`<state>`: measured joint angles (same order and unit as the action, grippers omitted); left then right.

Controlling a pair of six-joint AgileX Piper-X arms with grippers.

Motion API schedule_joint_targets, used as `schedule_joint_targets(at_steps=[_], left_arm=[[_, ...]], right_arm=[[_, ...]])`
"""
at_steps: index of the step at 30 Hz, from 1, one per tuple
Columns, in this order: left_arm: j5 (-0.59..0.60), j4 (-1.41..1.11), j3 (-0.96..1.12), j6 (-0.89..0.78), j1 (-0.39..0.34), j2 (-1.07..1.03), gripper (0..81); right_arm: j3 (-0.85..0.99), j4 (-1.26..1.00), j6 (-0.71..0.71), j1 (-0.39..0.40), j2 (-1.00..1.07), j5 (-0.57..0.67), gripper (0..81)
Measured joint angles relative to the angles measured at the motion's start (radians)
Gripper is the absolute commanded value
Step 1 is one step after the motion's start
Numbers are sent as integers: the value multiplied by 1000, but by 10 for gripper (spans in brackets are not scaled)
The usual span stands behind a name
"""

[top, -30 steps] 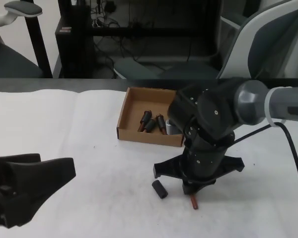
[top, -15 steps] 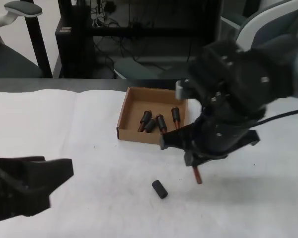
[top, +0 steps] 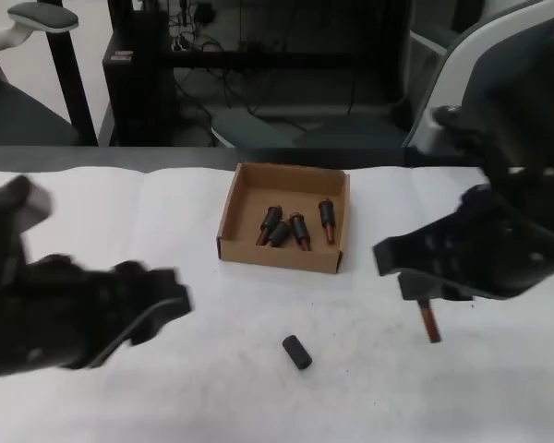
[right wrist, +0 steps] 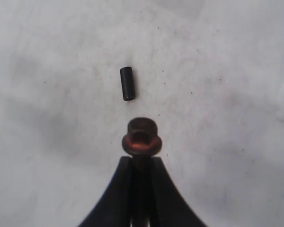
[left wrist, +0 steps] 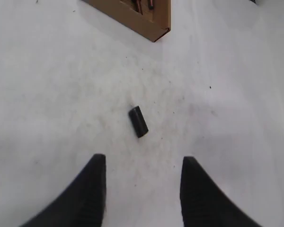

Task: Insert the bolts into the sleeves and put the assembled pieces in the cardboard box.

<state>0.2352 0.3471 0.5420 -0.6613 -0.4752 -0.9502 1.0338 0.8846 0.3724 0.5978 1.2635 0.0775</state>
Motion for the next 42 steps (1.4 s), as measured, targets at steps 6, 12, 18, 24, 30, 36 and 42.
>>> schedule_joint_targets(at_steps=[6,12,18,24,30,36,42], left_arm=[[-75,-27,110,-114,-138,-207,497],[-171,-33,219,-270,-241,-389,493],[-177,-25,276,-506,-252,-521,472],[-125,57,338,-582,-252,-617,469],[-114,84,360,-611,-252,-674,469],[-114,86,407,-630,-252,-734,469],[-114,86,457,-632,-252,-787,469]], right_arm=[[-14,4,-43,0,-77,9,6],[-14,56,-84,0,-119,43,6],[-14,108,-132,0,-146,57,6],[-14,119,-172,0,-166,77,6],[-14,122,-185,0,-189,94,6],[-14,125,-185,0,-207,108,6],[-15,125,-185,0,-207,108,6]])
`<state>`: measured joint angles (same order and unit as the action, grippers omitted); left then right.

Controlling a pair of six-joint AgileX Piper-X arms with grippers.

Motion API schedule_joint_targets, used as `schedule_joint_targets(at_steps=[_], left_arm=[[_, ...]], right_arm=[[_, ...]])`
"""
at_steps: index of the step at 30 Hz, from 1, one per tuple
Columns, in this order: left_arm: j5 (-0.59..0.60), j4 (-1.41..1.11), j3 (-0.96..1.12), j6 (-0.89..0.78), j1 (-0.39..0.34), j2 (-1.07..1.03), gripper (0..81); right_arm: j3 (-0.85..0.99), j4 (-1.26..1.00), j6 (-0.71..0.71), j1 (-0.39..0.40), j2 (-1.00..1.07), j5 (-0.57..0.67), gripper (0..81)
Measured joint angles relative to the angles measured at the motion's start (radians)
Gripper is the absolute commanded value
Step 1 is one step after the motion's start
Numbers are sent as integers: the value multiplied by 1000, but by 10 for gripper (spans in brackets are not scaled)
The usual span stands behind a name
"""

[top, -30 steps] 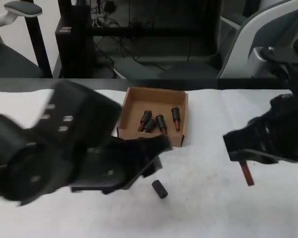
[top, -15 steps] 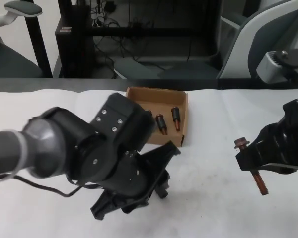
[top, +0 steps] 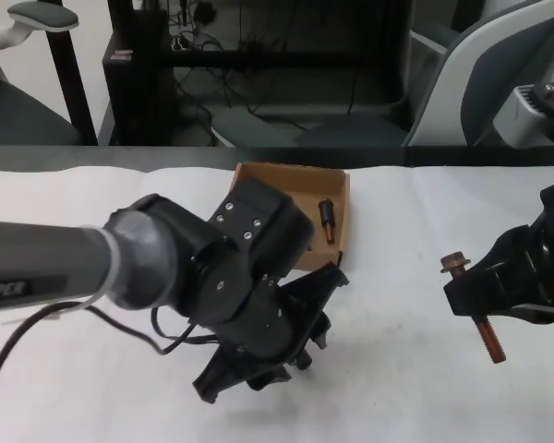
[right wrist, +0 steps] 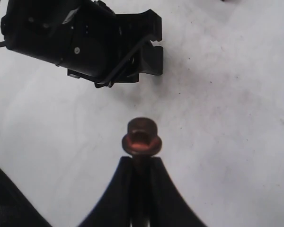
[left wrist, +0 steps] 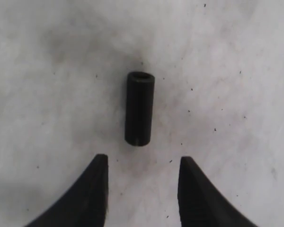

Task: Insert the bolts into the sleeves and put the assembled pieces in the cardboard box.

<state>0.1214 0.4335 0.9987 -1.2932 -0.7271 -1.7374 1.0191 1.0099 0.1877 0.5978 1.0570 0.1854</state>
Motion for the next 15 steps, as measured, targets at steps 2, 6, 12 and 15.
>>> schedule_joint_targets(at_steps=[2,6,12,15], left_arm=[[0,0,15,0,0,-14,469],[-32,-2,24,0,0,-23,447],[-55,-2,29,17,18,-23,389],[-55,-2,29,21,35,-23,389]], right_arm=[[0,0,-3,0,0,0,6],[-1,0,-4,0,0,3,6],[-1,-8,-4,0,0,8,6],[-1,-20,-4,0,0,8,6]])
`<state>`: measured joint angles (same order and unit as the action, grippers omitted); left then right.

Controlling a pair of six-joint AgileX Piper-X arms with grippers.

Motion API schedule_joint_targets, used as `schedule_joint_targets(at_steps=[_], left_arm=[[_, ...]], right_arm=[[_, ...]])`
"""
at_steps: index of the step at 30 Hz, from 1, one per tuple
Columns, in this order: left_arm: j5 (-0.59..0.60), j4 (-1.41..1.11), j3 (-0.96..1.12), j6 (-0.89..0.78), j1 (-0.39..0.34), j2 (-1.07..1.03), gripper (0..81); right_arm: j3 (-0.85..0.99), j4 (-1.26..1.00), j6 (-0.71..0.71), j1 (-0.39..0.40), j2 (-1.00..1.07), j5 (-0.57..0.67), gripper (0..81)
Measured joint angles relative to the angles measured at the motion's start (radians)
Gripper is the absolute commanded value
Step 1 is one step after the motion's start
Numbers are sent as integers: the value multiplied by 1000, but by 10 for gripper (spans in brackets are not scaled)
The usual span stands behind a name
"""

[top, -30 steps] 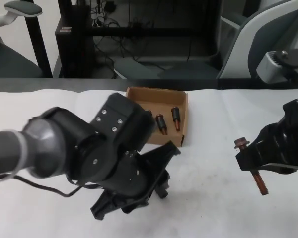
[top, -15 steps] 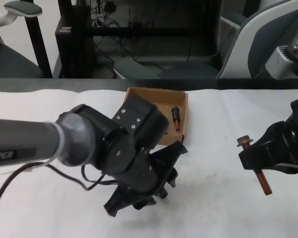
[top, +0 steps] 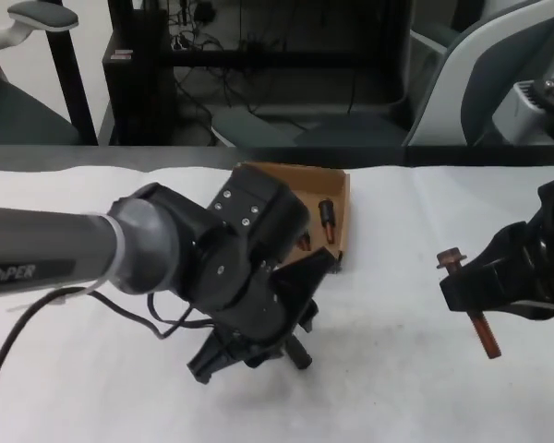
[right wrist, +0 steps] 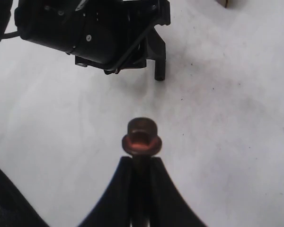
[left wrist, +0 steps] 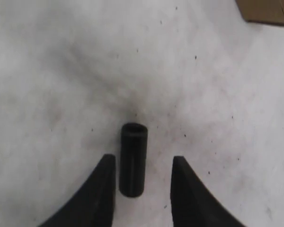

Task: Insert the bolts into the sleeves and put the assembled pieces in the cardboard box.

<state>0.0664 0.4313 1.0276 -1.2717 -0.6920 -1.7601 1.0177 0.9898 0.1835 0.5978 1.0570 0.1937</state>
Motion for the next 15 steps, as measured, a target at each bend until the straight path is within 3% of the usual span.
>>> schedule_joint_targets(at_steps=[15], left_arm=[[60,-4,7,21,-1,-70,389]], right_arm=[[0,-33,-1,0,0,3,6]])
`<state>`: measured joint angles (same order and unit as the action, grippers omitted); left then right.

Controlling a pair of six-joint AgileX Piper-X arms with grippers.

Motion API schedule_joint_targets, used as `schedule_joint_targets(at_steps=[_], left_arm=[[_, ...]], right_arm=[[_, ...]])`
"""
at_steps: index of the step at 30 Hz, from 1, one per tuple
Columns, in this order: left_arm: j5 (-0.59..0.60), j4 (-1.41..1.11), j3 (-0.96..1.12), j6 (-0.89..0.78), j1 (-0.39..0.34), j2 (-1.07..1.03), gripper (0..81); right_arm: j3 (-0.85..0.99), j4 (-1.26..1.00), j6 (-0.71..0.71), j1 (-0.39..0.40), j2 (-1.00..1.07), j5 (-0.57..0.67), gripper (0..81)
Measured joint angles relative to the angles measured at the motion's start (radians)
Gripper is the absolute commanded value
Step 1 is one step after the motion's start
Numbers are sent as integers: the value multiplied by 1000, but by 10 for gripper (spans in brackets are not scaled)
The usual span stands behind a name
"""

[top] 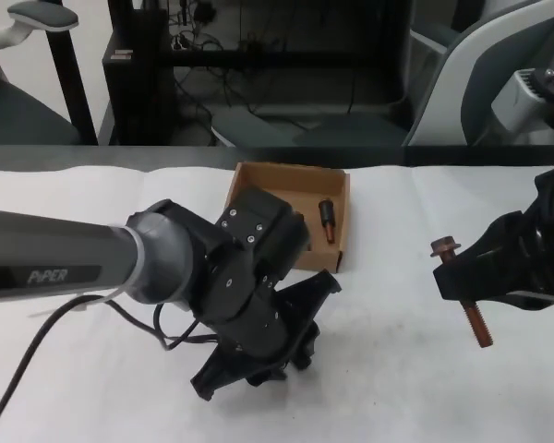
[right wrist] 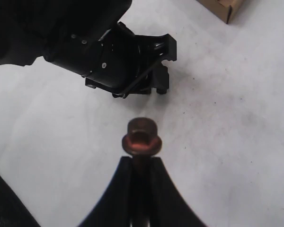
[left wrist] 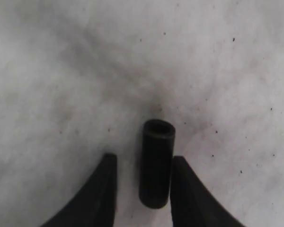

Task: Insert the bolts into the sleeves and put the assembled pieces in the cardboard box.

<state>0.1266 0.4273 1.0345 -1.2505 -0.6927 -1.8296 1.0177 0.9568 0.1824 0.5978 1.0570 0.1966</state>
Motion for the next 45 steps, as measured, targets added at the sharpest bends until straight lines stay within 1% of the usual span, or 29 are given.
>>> schedule_joint_targets(at_steps=[18,19,20,23,24,45], left_arm=[[-24,-24,14,-2,0,-5,384],[-27,-24,14,-2,0,-5,354],[-29,-23,14,-2,0,-5,297],[-34,-14,14,-2,0,-5,66],[-34,-10,14,-3,0,-5,21],[5,-17,22,-3,0,-5,14]], right_arm=[[0,0,-24,0,0,4,6],[0,0,-24,0,0,4,6],[0,0,-24,0,0,4,6],[0,0,-24,0,0,4,6],[0,0,-24,0,0,4,6],[0,0,-24,0,0,4,6]])
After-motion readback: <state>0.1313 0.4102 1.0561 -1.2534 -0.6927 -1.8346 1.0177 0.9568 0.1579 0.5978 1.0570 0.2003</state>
